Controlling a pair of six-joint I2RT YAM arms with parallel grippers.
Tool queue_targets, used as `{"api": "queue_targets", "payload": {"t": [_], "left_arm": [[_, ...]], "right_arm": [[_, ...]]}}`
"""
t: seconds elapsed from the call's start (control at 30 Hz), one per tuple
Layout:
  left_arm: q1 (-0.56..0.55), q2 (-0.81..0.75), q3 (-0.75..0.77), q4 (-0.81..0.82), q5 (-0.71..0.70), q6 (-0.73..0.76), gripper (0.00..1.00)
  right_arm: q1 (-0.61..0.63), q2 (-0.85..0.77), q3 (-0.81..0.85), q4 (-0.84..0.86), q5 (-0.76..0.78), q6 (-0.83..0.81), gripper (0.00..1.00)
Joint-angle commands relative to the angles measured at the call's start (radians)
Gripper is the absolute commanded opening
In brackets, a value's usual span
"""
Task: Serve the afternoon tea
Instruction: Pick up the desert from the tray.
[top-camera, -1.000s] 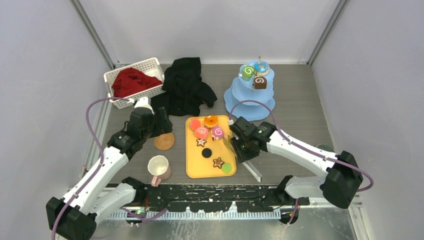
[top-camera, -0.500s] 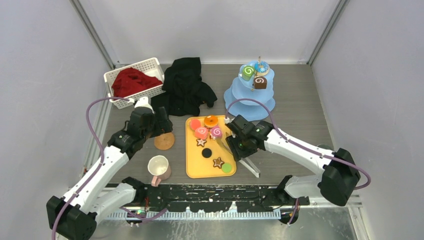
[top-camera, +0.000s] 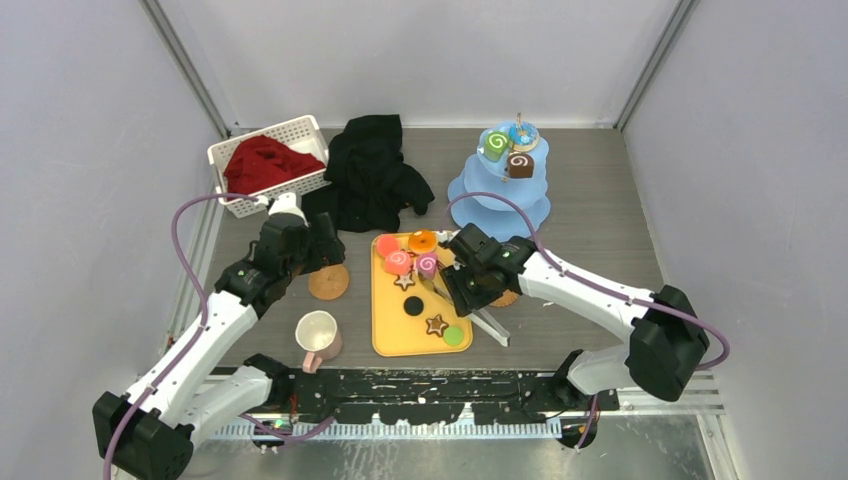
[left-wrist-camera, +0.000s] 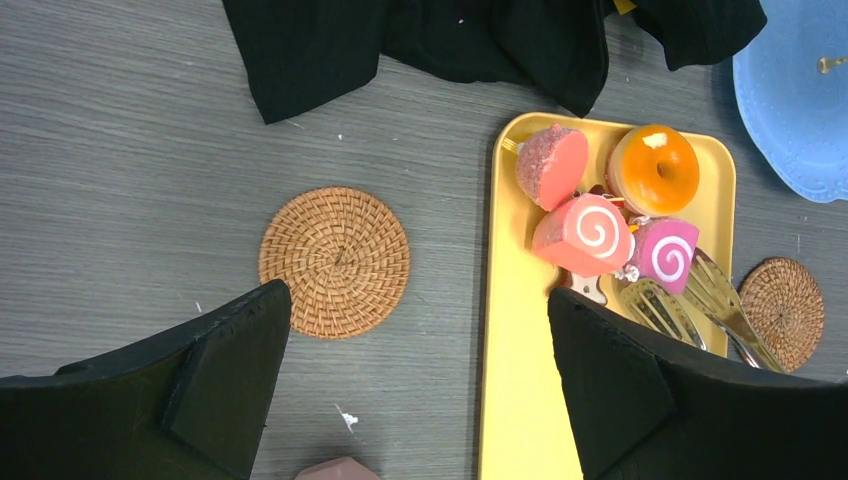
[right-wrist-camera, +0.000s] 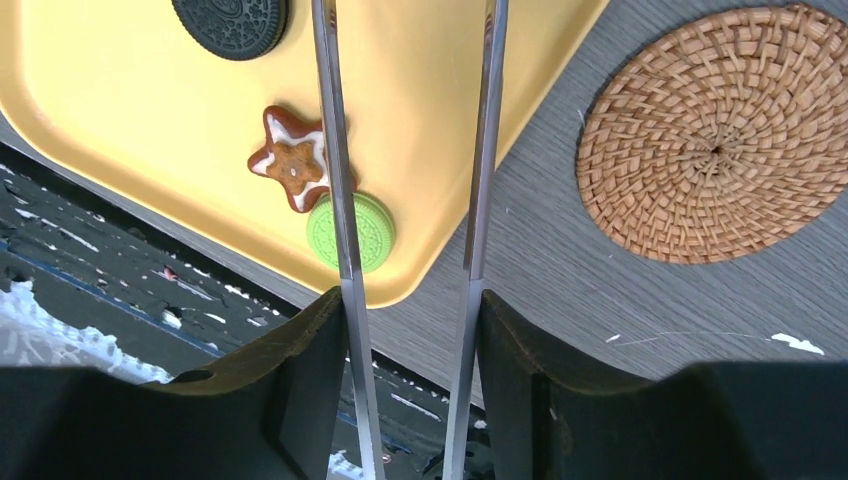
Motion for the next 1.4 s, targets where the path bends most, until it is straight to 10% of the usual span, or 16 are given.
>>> {"api": "queue_targets", "payload": {"t": [0.0, 0.47, 1.37], "left_arm": [[0.003, -0.013, 0.036, 0.020, -0.019, 0.005, 0.99], [0.003, -0.002, 0.054, 0.020, -0.022, 0.020, 0.99], [0.003, -0.006, 0.034, 0.034, -0.027, 0.014, 0.99]], "right_arm": [[-0.003, 0.002, 0.042, 0.069, -0.022, 0.001, 0.53], [-0.002, -0.089, 0.056, -0.028, 0.018, 0.038, 0.01], [-0.257, -0.292, -0.008, -0.072, 0.057, 0.129, 0.00]]}}
